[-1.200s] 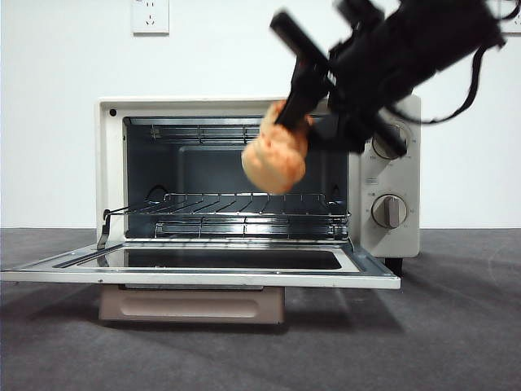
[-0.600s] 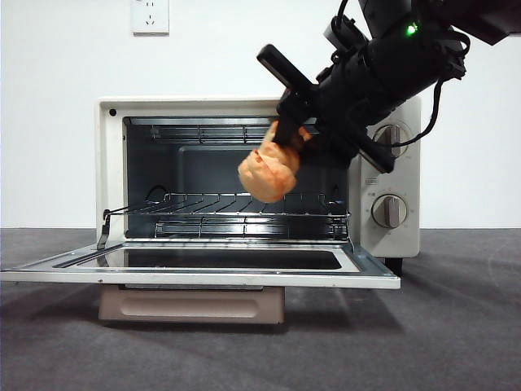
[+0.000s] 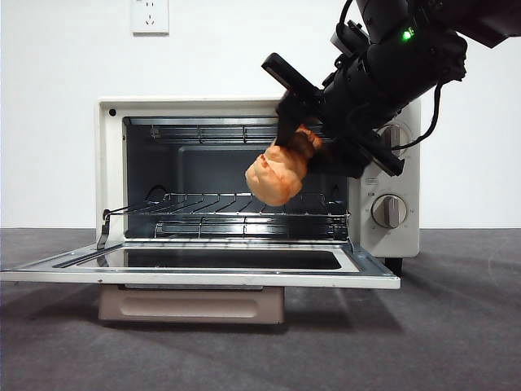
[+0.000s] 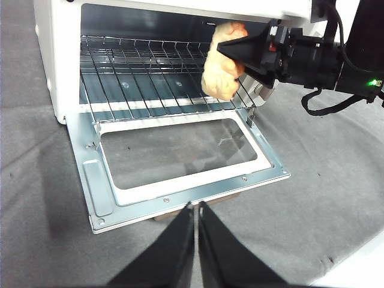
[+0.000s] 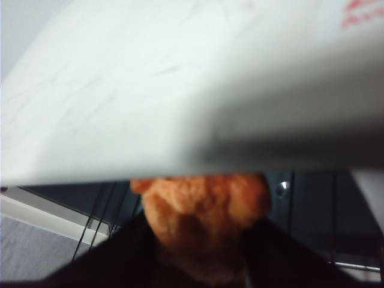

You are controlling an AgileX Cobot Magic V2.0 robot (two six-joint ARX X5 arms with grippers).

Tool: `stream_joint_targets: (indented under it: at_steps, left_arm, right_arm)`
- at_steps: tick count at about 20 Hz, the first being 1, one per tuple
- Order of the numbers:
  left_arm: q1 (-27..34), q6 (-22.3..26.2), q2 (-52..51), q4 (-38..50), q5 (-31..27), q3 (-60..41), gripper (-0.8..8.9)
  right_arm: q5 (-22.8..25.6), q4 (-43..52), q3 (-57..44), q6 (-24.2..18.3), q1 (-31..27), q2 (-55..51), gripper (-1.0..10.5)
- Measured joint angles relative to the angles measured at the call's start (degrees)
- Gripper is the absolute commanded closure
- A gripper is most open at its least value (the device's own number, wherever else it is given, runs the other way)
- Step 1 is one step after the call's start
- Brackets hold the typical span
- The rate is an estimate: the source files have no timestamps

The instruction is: The left arm flap open the oven, the right arm pick bread and place it into oven, the left arm flap close the oven

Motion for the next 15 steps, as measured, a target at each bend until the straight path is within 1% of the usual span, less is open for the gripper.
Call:
stream_joint_targets:
  at_steps: [5,9,15]
  left_arm:
    - [0.00,0.00,0.00,-0.04,-0.63,0.00,7.97]
    - [0.02,0.02,0.00,-1.55,-2.93,0.00,7.94]
    - [0.00,0.00,0.13,-3.98,-5.01,0.00,7.94]
  right_arm:
    - [0.92,-3.37,0.00,0.33,0.00,0.00,5.5]
    - [0.92,-4.70,0.00,0.37,0.00,0.00,5.5]
    - [-5.07,-5.33,0.00,0.31,0.26,-1.70,5.5]
